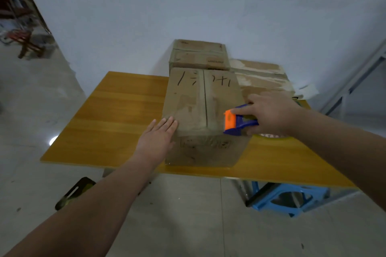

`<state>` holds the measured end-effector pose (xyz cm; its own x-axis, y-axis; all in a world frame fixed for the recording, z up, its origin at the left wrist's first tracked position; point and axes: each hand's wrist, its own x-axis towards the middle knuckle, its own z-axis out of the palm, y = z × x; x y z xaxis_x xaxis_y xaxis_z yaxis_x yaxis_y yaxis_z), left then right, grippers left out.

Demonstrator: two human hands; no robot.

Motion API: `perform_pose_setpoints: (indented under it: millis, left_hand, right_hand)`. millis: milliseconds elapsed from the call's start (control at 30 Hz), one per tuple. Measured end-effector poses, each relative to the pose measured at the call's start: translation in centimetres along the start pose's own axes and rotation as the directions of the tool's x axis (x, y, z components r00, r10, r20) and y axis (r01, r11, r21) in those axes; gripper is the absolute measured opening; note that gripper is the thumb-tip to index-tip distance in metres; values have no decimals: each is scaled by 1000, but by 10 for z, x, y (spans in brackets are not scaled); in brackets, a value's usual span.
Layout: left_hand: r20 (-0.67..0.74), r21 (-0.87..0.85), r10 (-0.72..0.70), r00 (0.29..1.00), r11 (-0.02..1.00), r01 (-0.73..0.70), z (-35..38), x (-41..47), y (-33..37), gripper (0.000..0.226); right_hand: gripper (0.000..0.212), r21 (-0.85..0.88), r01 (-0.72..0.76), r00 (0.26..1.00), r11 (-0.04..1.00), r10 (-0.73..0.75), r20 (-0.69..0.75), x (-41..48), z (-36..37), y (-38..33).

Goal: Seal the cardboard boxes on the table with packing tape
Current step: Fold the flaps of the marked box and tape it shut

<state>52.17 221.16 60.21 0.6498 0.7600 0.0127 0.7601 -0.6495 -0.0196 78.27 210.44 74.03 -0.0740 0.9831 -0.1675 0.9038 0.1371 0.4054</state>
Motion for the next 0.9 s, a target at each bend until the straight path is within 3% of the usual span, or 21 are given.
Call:
perform_pose_setpoints:
  millis: [500,700,900]
  left_hand:
    - [-21,33,-97,995,995,98,-2,-5,28,71]
    - [-62,-93,76,995,992,-81,1,20,105,79]
    - [-75,-85,98,992,991,-105,5,22,101,76]
  right_hand:
    - [60,56,29,999,998,-28,-29,14,38,-4]
    - [60,82,7,999,997,-4,-40,10,45,-4]
    - [63,73,21,998,997,-17,-57,9,47,-4]
